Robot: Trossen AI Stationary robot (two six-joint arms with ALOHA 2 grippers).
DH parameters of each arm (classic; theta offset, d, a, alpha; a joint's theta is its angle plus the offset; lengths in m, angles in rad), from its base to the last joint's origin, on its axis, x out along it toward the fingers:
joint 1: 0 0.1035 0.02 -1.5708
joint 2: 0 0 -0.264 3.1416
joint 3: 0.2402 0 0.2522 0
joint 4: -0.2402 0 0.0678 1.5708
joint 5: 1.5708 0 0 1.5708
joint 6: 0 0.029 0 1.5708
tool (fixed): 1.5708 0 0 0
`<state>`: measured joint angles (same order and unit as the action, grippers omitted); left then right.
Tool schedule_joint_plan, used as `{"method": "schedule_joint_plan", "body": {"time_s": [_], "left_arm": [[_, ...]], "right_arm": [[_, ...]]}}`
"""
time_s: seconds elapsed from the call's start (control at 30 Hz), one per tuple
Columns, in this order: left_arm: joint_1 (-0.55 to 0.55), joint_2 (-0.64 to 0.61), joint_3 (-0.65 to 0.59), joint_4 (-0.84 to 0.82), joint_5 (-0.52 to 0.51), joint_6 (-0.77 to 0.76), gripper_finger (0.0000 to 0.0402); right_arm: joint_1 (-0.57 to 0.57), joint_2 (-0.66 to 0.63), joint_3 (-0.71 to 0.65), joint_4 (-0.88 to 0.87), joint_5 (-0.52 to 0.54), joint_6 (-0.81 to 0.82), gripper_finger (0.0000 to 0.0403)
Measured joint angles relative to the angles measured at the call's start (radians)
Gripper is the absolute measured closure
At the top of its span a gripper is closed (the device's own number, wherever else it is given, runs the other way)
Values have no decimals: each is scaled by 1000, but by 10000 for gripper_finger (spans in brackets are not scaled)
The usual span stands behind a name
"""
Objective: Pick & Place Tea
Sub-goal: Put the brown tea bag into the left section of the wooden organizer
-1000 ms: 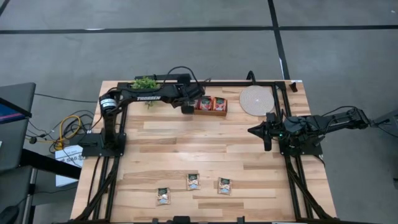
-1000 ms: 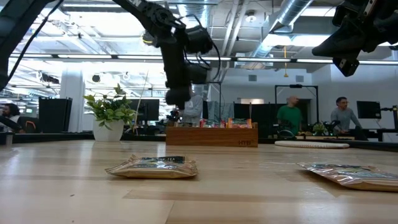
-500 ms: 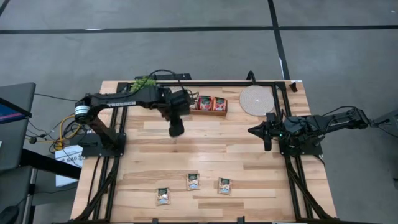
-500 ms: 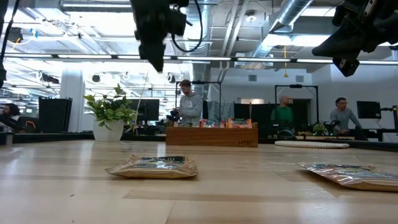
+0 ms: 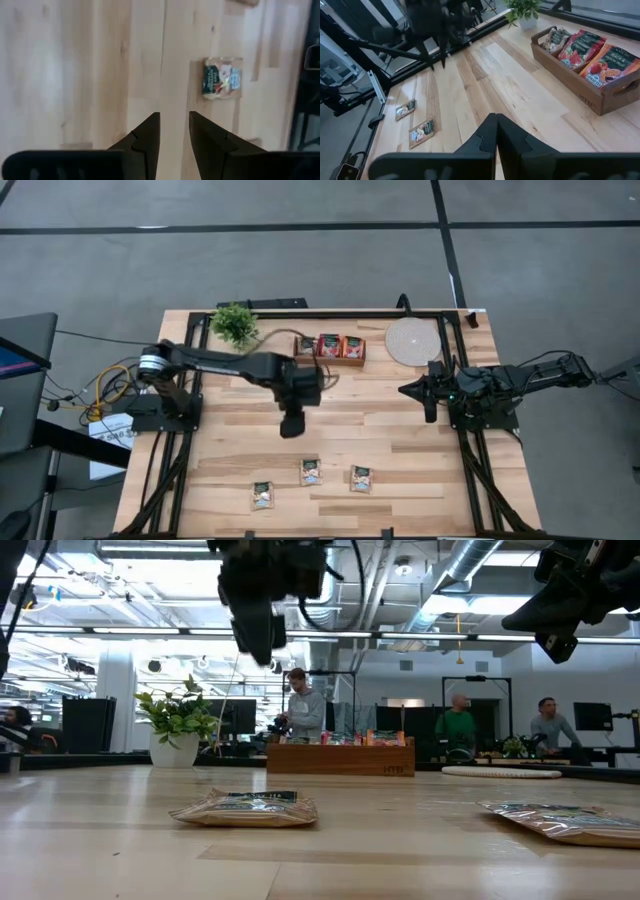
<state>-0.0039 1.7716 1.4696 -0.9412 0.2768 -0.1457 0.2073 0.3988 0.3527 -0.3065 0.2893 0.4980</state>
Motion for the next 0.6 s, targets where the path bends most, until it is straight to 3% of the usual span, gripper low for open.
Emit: {"method": "schedule_joint_plan", "body": {"time_s": [0.47, 0.6], "left_arm": [[-126, 185, -1, 60, 9, 21, 307], [-174, 207, -1, 71, -49, 1, 308]], "right_arm": [[0, 0, 0, -7, 0, 0, 403], [0, 0, 0, -7, 0, -1, 403]]}}
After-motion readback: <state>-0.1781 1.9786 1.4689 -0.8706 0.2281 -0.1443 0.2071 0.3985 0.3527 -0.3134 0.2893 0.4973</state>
